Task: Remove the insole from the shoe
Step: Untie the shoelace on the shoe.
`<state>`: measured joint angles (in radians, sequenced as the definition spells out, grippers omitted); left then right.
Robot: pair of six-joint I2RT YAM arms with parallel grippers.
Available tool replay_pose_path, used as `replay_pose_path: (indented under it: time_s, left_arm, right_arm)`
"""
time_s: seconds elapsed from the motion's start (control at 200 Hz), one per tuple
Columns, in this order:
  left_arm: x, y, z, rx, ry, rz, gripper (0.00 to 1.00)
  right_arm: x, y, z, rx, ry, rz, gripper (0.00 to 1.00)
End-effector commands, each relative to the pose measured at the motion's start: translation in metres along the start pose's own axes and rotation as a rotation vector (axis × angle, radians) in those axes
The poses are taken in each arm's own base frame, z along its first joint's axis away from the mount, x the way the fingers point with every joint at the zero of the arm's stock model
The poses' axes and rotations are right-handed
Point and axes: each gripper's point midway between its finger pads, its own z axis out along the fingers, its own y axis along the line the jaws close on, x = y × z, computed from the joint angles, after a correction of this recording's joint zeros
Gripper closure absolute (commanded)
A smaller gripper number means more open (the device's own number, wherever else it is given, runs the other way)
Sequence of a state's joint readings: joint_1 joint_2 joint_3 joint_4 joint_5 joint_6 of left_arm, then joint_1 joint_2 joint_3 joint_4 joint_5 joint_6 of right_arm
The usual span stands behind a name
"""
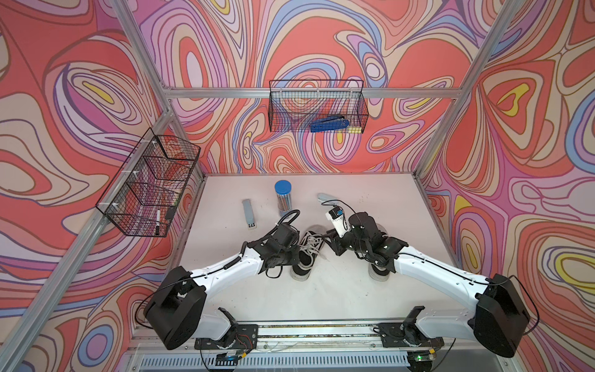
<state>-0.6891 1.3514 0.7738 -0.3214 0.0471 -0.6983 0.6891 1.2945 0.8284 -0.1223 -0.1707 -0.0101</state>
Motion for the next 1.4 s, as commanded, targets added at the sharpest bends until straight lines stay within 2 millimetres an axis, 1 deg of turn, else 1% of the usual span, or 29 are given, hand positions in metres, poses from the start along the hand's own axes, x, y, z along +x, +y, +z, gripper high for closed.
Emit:
replay_pose_path:
  time_s: [0.0, 0.1, 0.19, 0.305, 0.406, 0.491, 0.596, 0.746, 0.831, 0.841, 0.861, 0.986, 1.052, 1.182, 1.317, 1.332, 1.337, 1.347, 1.397]
  left_arm:
    - [0.0, 0.028, -0.015, -0.064, -0.043, -0.003, 1.0]
    - [0.008, 0.041, -0.019, -0.064, -0.034, -0.003, 1.0]
    - [0.017, 0.052, -0.021, -0.081, -0.016, -0.003, 1.0]
    - [0.022, 0.06, -0.024, -0.088, -0.02, -0.015, 1.0]
    - [0.023, 0.063, -0.026, -0.086, -0.025, -0.023, 1.0]
    - [0.024, 0.064, -0.025, -0.085, -0.018, -0.024, 1.0]
    - [0.023, 0.063, -0.024, -0.084, -0.016, -0.023, 1.0]
    - [0.022, 0.064, -0.024, -0.084, -0.021, -0.027, 1.0]
    - [0.023, 0.065, -0.024, -0.088, -0.02, -0.028, 1.0]
    - [0.022, 0.065, -0.024, -0.088, -0.021, -0.028, 1.0]
    - [0.022, 0.065, -0.024, -0.086, -0.022, -0.029, 1.0]
    - [0.022, 0.064, -0.024, -0.085, -0.022, -0.031, 1.0]
    - [0.021, 0.064, -0.024, -0.085, -0.025, -0.031, 1.0]
    - [0.021, 0.065, -0.024, -0.088, -0.023, -0.031, 1.0]
    - [0.022, 0.067, -0.025, -0.099, -0.02, -0.031, 1.0]
    - [0.022, 0.068, -0.025, -0.1, -0.021, -0.032, 1.0]
    - [0.022, 0.068, -0.025, -0.101, -0.021, -0.032, 1.0]
    - [0.022, 0.068, -0.025, -0.1, -0.021, -0.032, 1.0]
    - [0.022, 0.069, -0.025, -0.108, -0.022, -0.035, 1.0]
  right_arm:
    - [0.011, 0.014, 0.014, -0.091, 0.001, -0.378, 0.68]
    - [0.028, 0.017, 0.031, -0.12, 0.061, -0.442, 0.69]
    - [0.039, 0.027, 0.046, -0.156, 0.08, -0.45, 0.68]
    - [0.052, 0.038, 0.064, -0.193, 0.108, -0.439, 0.68]
    - [0.066, 0.039, 0.079, -0.201, 0.157, -0.418, 0.68]
    - [0.075, 0.039, 0.088, -0.204, 0.183, -0.408, 0.66]
    - [0.082, 0.043, 0.096, -0.215, 0.193, -0.406, 0.64]
    - [0.09, 0.039, 0.108, -0.196, 0.215, -0.401, 0.65]
    - [0.085, 0.042, 0.11, -0.206, 0.192, -0.394, 0.65]
    - [0.092, 0.041, 0.114, -0.211, 0.211, -0.388, 0.65]
    - [0.095, 0.041, 0.116, -0.213, 0.217, -0.383, 0.65]
    - [0.098, 0.044, 0.122, -0.229, 0.214, -0.37, 0.68]
    - [0.097, 0.045, 0.124, -0.23, 0.209, -0.365, 0.73]
    - [0.096, 0.043, 0.124, -0.219, 0.206, -0.366, 0.86]
    - [0.09, 0.04, 0.113, -0.188, 0.196, -0.378, 1.0]
    - [0.091, 0.039, 0.113, -0.185, 0.202, -0.377, 1.0]
    - [0.086, 0.039, 0.11, -0.181, 0.19, -0.378, 1.0]
    - [0.082, 0.038, 0.108, -0.175, 0.18, -0.381, 1.0]
    - [0.076, 0.036, 0.101, -0.153, 0.171, -0.382, 1.0]
